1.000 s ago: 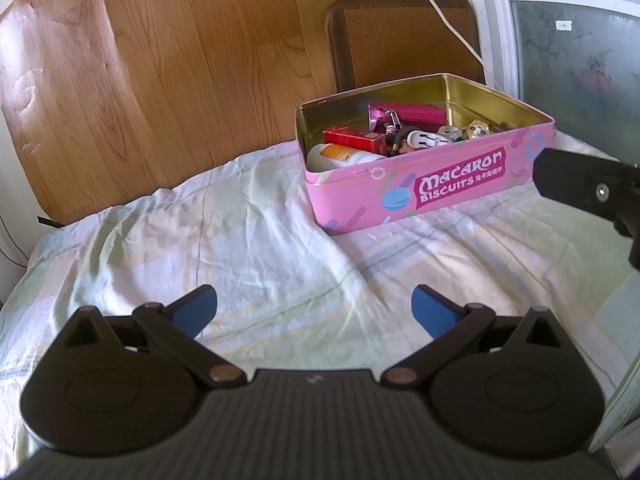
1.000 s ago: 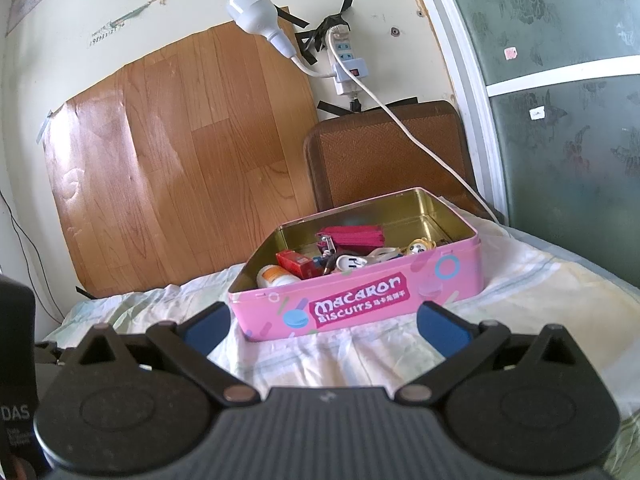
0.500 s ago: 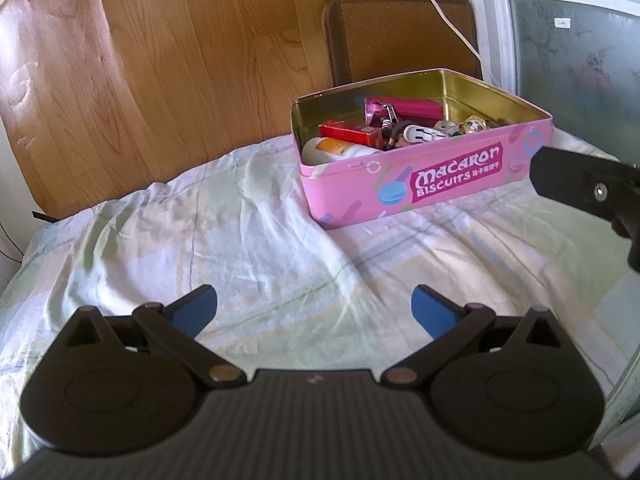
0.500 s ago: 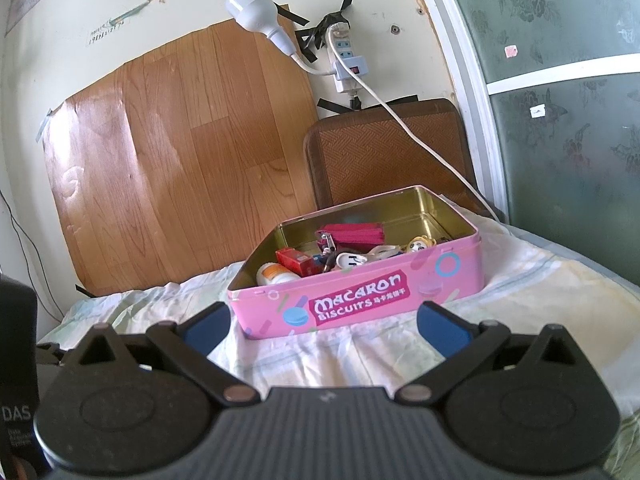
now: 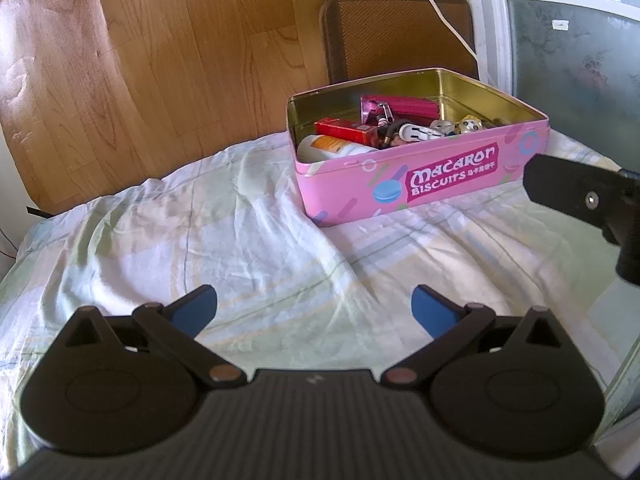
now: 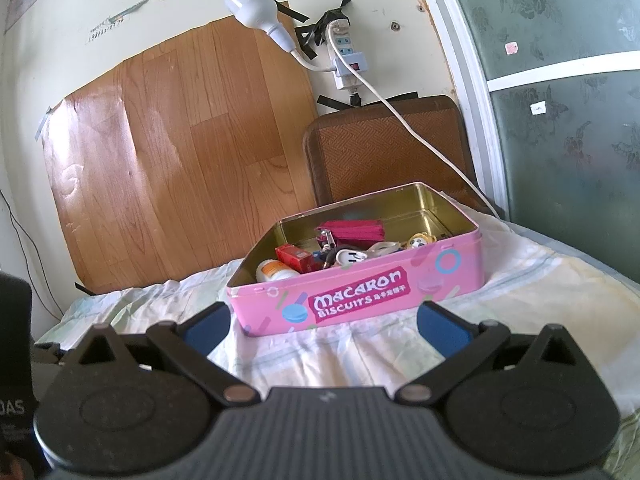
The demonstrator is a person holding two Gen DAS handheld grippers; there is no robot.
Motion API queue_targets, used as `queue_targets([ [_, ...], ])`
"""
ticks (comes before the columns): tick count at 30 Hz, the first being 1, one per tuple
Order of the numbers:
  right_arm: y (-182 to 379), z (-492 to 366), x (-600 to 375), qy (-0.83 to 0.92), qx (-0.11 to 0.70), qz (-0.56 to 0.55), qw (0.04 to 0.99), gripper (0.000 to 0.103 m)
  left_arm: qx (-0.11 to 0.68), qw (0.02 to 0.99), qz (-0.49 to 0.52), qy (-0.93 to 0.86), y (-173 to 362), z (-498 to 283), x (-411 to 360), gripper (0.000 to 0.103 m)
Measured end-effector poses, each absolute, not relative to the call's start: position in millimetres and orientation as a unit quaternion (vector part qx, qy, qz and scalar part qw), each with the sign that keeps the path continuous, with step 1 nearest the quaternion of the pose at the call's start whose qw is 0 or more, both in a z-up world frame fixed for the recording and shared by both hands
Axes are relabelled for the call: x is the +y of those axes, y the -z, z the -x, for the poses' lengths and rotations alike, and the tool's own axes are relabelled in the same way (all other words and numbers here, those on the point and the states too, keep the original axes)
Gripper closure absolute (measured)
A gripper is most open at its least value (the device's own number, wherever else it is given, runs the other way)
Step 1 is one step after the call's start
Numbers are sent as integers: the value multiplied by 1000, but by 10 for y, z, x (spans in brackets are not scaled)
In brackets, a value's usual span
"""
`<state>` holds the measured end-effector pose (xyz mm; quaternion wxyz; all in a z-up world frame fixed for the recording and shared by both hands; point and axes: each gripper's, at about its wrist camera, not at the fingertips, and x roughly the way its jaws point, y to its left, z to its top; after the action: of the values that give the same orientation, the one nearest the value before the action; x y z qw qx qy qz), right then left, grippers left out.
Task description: Organize rigid objects
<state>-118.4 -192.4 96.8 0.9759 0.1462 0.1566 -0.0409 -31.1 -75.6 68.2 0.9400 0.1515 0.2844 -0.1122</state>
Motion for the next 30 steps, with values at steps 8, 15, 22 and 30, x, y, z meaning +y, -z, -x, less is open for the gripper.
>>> queue_targets([
  [8,-968,1181,-1928,40,157,-146,976,0,286,939,-149,118,-690,304,-746,0],
  [15,-972,1181,-1920,42,157,-146,976,0,288,938,-148,120,-692,291,-738,0],
  [22,-974,1182,-1914,42,157,-146,976,0,291,938,-146,122,-696,291,-756,0],
  [30,-965,1177,-1912,40,159,-144,976,0,292,937,-144,127,-700,286,-756,0],
])
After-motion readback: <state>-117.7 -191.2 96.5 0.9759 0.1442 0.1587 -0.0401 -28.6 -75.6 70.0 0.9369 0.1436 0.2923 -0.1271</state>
